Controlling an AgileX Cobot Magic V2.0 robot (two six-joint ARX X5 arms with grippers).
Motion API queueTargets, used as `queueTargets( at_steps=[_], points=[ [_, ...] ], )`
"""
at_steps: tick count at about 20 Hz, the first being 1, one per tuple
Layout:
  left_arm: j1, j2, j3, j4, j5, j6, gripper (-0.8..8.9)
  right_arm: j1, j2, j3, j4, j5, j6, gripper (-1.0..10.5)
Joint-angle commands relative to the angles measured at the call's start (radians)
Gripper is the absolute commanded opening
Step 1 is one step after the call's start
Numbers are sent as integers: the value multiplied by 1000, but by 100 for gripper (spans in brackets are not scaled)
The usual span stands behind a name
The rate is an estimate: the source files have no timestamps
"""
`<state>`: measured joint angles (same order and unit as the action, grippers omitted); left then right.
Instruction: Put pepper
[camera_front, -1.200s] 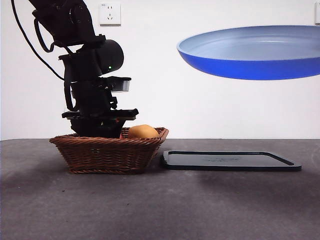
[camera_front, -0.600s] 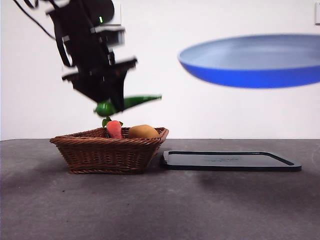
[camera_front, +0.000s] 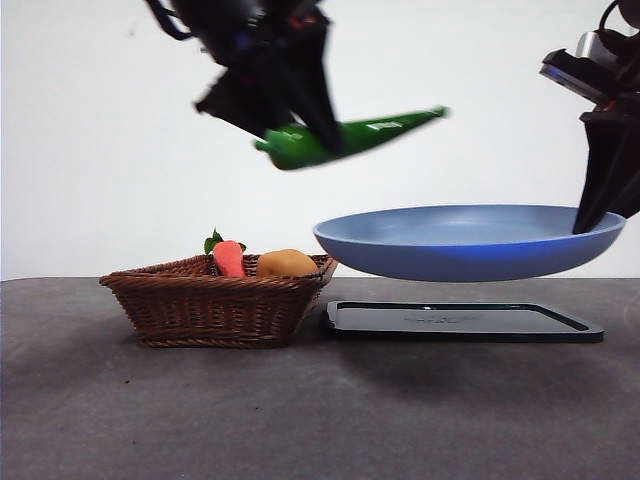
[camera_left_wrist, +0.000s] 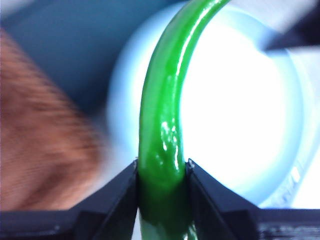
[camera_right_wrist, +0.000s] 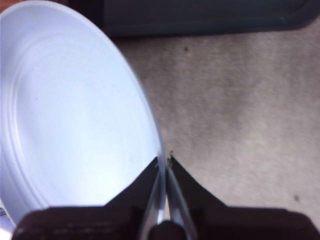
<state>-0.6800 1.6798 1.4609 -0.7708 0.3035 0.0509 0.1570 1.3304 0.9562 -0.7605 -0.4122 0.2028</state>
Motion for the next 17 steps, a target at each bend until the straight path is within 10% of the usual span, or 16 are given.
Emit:
queueTargets(
  at_steps=[1,17],
  points=[
    [-52,72,19,20,-64,2,111,21,6,14,16,-10,26,5],
    [-106,146,20,38,-141,-3,228,35,6,14,17,-34,24,5]
  ],
)
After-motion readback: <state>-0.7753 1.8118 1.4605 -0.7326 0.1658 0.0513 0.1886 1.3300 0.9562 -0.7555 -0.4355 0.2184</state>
